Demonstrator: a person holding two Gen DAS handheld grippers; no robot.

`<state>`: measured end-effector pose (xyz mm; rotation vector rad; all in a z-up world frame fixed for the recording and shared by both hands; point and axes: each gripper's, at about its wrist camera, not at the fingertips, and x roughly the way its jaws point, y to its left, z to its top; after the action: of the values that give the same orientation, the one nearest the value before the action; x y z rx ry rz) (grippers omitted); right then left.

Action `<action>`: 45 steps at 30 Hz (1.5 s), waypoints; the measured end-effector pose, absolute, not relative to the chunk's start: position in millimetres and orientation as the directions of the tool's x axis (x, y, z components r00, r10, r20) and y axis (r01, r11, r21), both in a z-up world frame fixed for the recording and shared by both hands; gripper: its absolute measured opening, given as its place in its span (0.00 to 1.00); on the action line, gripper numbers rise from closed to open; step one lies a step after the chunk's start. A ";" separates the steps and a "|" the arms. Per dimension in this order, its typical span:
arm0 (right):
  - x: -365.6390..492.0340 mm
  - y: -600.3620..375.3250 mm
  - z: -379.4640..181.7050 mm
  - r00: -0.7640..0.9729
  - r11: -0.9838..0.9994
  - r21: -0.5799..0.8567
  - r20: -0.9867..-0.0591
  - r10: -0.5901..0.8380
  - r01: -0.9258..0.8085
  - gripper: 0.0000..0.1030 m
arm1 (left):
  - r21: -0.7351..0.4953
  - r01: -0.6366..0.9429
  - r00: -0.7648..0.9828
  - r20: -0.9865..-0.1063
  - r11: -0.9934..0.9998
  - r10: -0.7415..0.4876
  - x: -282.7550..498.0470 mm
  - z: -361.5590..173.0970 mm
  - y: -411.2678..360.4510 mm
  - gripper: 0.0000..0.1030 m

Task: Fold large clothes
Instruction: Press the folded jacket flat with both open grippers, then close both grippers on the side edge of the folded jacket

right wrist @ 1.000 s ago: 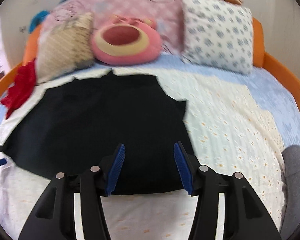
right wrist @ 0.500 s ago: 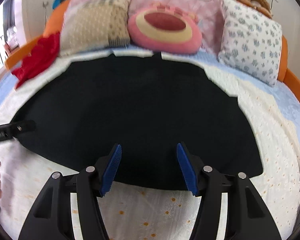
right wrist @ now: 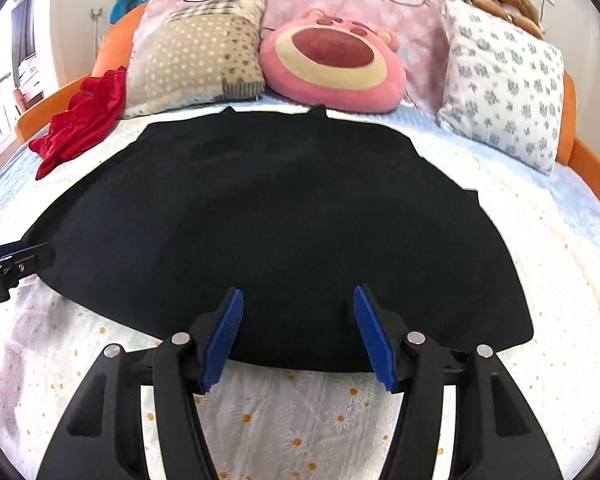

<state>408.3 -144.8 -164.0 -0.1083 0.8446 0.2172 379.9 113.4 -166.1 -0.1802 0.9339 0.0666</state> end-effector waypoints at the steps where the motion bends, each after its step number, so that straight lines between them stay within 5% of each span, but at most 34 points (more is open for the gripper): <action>1: 407.5 -142.6 -160.9 0.647 0.971 -0.015 -0.749 0.147 -0.238 0.56 | -0.133 -0.135 0.591 -0.807 0.982 -0.028 377.7 -164.9 114.7 0.97; 7: 403.4 -124.0 -139.1 0.662 0.965 0.004 -0.726 0.183 -0.262 0.56 | -0.169 -0.147 0.588 -0.807 0.975 -0.052 369.4 -166.3 126.8 0.97; 13: 405.5 -107.4 -127.5 0.651 0.958 0.046 -0.724 0.228 -0.285 0.56 | -0.502 -0.191 0.565 -0.759 0.844 -0.323 370.3 -186.1 166.6 0.97; 22: 400.2 -103.2 -121.8 0.649 0.948 0.059 -0.715 0.259 -0.314 0.56 | -0.727 -0.227 0.585 -0.634 0.648 -0.506 376.1 -207.9 212.3 0.97; 27: 394.1 -107.3 -128.0 0.635 0.941 0.073 -0.720 0.279 -0.330 0.56 | -0.703 -0.268 0.571 -0.667 0.659 -0.479 383.1 -213.1 220.7 0.97; 41: 401.4 -124.8 -155.5 0.586 0.944 0.162 -0.750 0.308 -0.289 0.56 | -0.834 -0.287 0.618 -0.537 0.470 -0.574 414.5 -220.8 231.6 0.97; 45: 403.8 -141.8 -160.2 0.580 0.932 0.260 -0.729 0.362 -0.254 0.55 | -0.785 -0.310 0.557 -0.607 0.536 -0.567 428.7 -221.7 216.0 0.97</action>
<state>403.8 -141.8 -160.2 0.1328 0.8811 0.3611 428.7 216.0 -221.7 -1.0382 1.0136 -0.1895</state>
